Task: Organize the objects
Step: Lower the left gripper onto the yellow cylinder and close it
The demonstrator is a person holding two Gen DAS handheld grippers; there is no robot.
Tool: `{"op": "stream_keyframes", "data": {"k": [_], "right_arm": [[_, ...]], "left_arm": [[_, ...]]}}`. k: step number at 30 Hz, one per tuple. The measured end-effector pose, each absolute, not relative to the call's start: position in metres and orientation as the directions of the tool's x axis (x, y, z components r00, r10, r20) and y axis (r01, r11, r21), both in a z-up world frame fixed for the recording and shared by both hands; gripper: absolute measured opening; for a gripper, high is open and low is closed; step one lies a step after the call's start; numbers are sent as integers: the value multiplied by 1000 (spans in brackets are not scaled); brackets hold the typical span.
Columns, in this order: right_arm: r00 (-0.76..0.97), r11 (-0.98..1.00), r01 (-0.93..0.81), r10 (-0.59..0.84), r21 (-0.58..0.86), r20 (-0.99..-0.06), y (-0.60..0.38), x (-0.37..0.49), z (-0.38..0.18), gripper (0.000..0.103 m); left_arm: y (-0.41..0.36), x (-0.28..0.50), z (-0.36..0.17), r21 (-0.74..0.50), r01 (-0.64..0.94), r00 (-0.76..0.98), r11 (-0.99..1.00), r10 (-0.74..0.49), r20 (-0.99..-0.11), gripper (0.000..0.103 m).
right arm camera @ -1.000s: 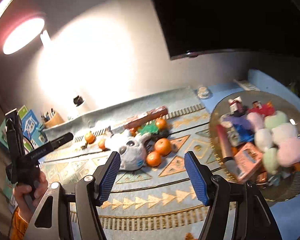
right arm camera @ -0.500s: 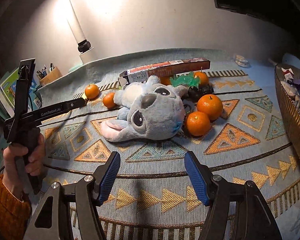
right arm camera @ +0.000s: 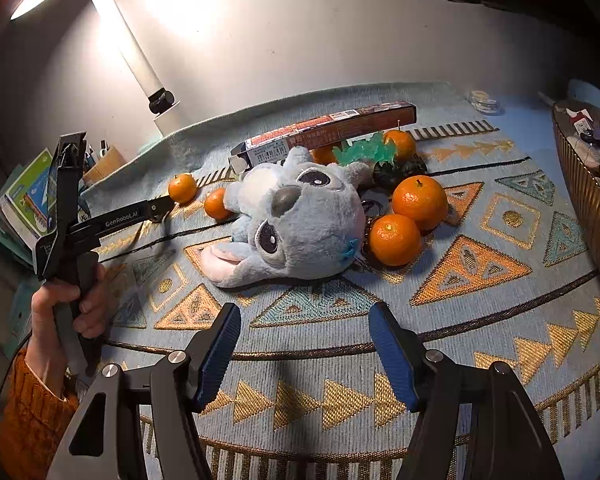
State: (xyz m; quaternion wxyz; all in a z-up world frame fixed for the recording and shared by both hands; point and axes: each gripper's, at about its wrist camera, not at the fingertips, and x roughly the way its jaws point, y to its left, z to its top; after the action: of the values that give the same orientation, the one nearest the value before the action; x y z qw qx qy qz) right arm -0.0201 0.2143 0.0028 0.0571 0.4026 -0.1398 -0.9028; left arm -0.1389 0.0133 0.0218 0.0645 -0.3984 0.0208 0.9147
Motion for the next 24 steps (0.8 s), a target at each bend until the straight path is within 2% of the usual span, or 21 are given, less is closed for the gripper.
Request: {"op": "stream_keyframes", "data": {"k": [5,8,9,10,12,24], "right_arm": [[-667,-951,-12,-223,310,-711,216,-19,1,65],[-664,-942,-19,-238,334,-709,220,-19,0,65],[-664,-939,-22,-243,343,-707,222,-19,-1,65],[-664,-936,-23,-248,351,-705,223,-19,-1,65],[-663,-930,-25,-258,366,-703,225,-20,-2,65],[-658,-934,-24,-254,357,-709,223,-21,-5,65]], "left_arm": [[21,-147,23,-1,-149,-677,-989,102,-729,63],[23,-148,24,-1,-165,-679,-986,115,-725,56],[24,-147,24,0,-171,-681,-985,118,-722,49],[24,-146,25,-3,-180,-683,-984,128,-719,36],[25,-142,27,-3,-187,-684,-982,132,-718,21],[-7,-115,33,-71,-152,-675,-986,156,-721,21]]}}
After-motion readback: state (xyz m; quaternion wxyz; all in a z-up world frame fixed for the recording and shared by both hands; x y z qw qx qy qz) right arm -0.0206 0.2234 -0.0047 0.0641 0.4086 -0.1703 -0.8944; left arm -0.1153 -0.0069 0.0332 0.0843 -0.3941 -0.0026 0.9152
